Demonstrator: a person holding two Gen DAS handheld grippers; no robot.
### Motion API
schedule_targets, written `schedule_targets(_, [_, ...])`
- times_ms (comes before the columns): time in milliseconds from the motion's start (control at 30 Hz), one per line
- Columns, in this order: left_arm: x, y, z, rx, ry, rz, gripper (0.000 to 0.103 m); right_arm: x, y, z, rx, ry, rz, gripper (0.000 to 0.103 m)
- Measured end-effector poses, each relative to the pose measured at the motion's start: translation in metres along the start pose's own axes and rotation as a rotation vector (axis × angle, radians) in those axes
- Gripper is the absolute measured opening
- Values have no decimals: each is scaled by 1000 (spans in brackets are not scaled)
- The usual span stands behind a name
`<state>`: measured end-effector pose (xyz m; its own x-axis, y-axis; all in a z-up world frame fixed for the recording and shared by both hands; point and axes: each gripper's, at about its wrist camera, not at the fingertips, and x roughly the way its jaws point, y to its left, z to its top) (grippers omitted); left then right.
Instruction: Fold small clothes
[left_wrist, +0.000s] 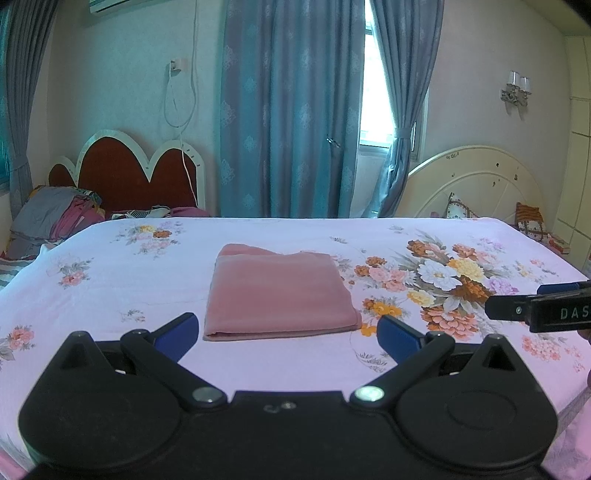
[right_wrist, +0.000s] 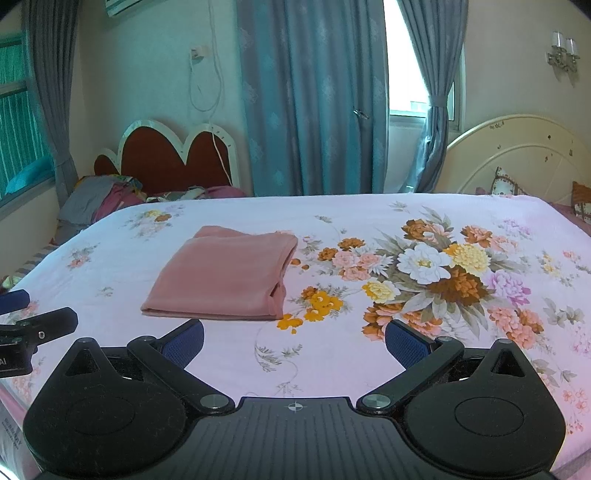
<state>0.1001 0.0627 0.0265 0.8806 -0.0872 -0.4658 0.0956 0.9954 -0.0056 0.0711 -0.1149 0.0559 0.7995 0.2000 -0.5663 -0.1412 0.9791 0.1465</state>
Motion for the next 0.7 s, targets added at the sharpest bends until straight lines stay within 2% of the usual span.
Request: schedule_targets(700, [-2, 4, 5, 2, -10, -18, 102, -1, -1, 0, -4, 2, 3, 103])
